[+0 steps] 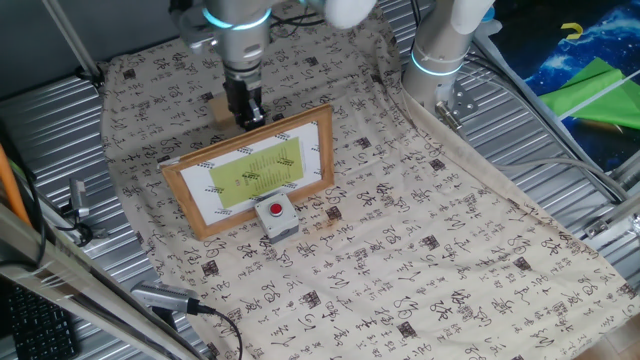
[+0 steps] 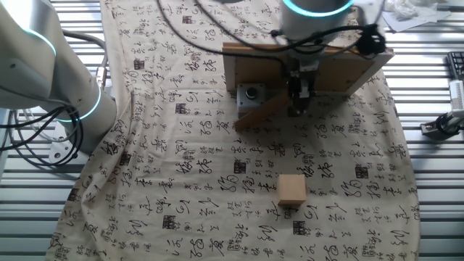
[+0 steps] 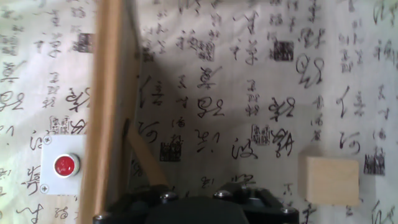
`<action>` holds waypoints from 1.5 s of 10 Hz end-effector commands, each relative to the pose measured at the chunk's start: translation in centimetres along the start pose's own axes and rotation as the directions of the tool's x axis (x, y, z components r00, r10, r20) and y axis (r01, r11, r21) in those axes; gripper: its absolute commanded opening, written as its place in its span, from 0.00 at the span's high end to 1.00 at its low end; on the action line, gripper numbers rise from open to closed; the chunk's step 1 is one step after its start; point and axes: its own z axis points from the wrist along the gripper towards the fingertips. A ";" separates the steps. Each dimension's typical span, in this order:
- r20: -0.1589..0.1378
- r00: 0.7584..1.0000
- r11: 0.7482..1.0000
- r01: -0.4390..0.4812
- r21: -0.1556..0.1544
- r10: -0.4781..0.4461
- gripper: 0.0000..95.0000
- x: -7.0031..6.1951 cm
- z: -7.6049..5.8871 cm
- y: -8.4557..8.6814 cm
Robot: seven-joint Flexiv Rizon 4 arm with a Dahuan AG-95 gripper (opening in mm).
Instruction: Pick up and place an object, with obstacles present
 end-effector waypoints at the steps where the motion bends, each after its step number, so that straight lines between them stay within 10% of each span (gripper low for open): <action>1: 0.006 1.000 1.000 0.007 -0.004 -0.007 1.00 -0.3 0.1 0.0; 15: -0.004 1.000 1.000 -0.028 -0.001 0.028 1.00 0.3 -0.9 0.4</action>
